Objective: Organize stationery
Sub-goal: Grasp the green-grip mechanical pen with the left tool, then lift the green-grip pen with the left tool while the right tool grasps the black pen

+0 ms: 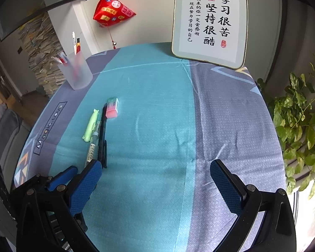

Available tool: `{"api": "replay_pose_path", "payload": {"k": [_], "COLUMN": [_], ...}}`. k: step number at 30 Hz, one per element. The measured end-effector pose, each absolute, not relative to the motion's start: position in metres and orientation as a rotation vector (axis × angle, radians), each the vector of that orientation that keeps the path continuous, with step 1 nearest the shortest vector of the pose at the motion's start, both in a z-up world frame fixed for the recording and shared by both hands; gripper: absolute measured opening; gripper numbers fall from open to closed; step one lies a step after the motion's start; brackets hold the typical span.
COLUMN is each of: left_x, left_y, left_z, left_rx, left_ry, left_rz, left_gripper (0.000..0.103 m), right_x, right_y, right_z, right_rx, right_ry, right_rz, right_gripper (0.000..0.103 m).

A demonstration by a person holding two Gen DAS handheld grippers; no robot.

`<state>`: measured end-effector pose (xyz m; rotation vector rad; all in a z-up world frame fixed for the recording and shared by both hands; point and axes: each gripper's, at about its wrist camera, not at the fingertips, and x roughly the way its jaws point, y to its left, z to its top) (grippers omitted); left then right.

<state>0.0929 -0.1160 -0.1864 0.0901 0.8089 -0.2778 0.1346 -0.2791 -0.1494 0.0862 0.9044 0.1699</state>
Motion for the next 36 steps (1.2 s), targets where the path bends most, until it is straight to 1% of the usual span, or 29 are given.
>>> {"api": "replay_pose_path", "payload": {"k": [5,9,17,25,31,36], "left_x": [0.09,0.084,0.086,0.072,0.061,0.037], "left_y": [-0.112,-0.118,-0.107,-0.094,-0.075,-0.066], "left_z": [-0.188,-0.189,-0.188,-0.188,-0.187,-0.188], "left_rx": [0.052,0.104,0.041,0.065,0.053,0.102], "left_ry": [0.777,0.747,0.78,0.789,0.813,0.806], "left_rz": [-0.28,-0.264,-0.307,-0.323,-0.32,-0.326], "left_gripper": [0.013,0.012,0.009,0.009,0.009,0.009], "right_x": [0.134,0.132,0.132,0.131,0.136,0.14], "right_y": [-0.279,-0.276,-0.266,-0.253,-0.241,-0.223], "right_z": [-0.149,-0.148,-0.15,-0.153,-0.161,-0.174], "right_rx": [0.088,0.081,0.065,0.024,0.007,-0.007], "right_ry": [0.903,0.902,0.918,0.903,0.927,0.952], "right_rz": [0.174,0.179,0.196,0.215,0.24,0.27], "right_gripper": [0.103,0.103,0.103,0.103,0.103,0.102]}}
